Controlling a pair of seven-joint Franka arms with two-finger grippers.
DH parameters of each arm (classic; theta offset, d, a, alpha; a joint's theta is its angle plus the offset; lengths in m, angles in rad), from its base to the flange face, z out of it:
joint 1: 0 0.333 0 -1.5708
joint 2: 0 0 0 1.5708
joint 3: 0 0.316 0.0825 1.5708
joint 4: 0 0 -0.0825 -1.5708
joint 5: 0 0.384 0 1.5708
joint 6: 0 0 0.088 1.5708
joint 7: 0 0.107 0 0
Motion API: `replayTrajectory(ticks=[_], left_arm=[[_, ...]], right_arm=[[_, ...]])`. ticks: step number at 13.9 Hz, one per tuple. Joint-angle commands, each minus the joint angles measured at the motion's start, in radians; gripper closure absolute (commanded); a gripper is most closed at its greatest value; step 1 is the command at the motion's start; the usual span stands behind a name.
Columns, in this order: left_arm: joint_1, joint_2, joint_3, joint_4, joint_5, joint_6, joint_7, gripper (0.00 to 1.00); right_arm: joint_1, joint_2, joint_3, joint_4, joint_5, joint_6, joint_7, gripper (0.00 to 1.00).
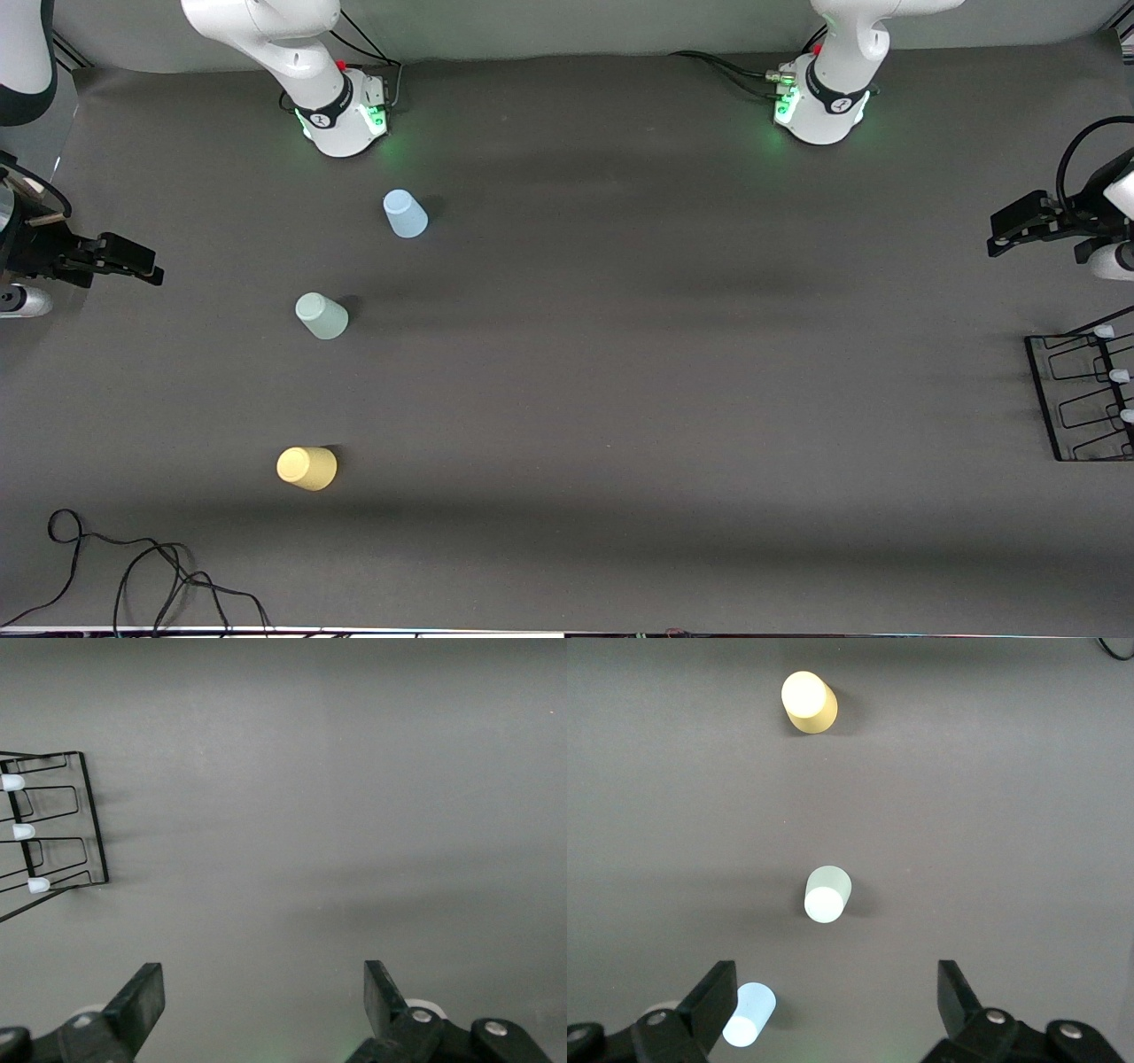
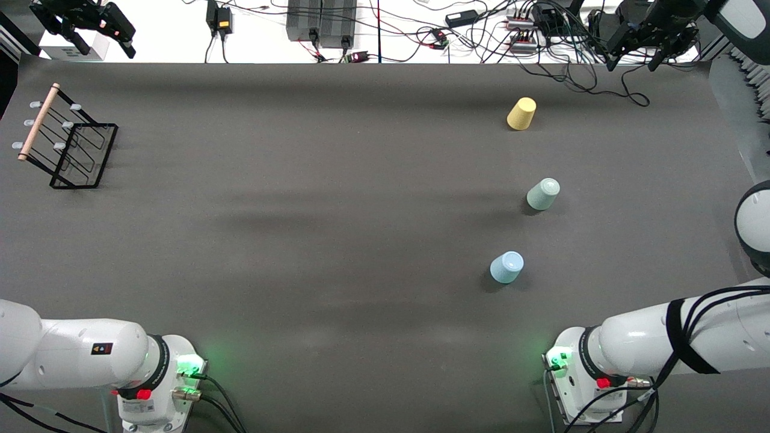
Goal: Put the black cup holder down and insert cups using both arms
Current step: 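Grasp the black wire cup rack by its wooden dowel with the left gripper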
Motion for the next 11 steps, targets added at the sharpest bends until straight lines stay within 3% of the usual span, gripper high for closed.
replayTrajectory(ticks=[1, 5, 7, 11], left_arm=[[-0.007, 0.01, -0.008, 0.011, 0.008, -0.017, -0.009, 0.0], [0.013, 0.048, 0.004, 0.016, 0.002, 0.022, -0.006, 0.0], [0.071, 0.097, 0.025, 0.019, -0.001, 0.105, 0.005, 0.0], [0.23, 0.269, 0.027, 0.125, 0.008, 0.154, 0.148, 0.0]], right_arm=[[0.0, -0.016, 0.001, 0.001, 0.007, -0.006, 0.02, 0.0], [0.0, -0.007, 0.001, 0.006, 0.007, -0.015, 0.018, 0.0], [0.0, -0.01, 0.0, 0.006, 0.007, -0.015, 0.018, 0.0], [0.0, -0.014, 0.001, 0.009, 0.007, -0.014, 0.018, 0.0]])
